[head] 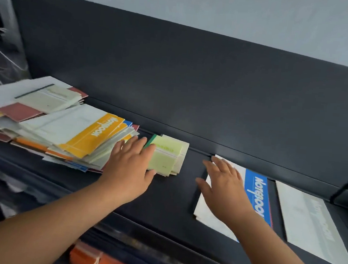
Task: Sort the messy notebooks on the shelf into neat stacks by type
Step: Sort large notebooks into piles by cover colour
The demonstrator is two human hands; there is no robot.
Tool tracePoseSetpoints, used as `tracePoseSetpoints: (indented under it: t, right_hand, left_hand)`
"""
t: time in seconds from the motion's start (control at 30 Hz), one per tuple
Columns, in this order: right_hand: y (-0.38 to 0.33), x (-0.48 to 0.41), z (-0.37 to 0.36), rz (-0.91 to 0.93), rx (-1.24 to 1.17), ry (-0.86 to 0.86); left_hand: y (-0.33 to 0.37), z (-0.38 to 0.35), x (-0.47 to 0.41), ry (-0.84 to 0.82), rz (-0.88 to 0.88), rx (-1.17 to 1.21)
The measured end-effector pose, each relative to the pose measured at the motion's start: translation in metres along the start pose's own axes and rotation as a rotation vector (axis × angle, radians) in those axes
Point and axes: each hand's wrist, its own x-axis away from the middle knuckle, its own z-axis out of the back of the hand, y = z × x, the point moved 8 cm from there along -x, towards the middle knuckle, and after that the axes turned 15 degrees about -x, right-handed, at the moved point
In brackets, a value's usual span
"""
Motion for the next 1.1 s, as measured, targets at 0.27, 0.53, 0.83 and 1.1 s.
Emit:
tracePoseSetpoints:
  t: [0.27, 0.53, 0.83, 1.1]
  right_hand:
    - [-0.109, -0.044, -0.048, 0.142, -0.078, -0.080]
    - [-0.179, -0.078, -0.090, 0.026, -0.382, -0.119]
    - [-0.193, -0.098, -0.127, -0.237, -0.574, -0.176]
    - [-0.165, -0.096, -0.144, -0.563, -1.071, -0.235]
  left_hand:
    - [-0.129, -0.016, 0.003, -0.066, 0.184, -0.054]
    - [-0.228, -0.033, 0.001, -0.149, 0.353, -0.102]
    - [-0.247, -0.060, 0.000, -0.265, 0.293, -0.063]
    - [-0.241, -0.062, -0.002, -0.241, 0.234, -0.026]
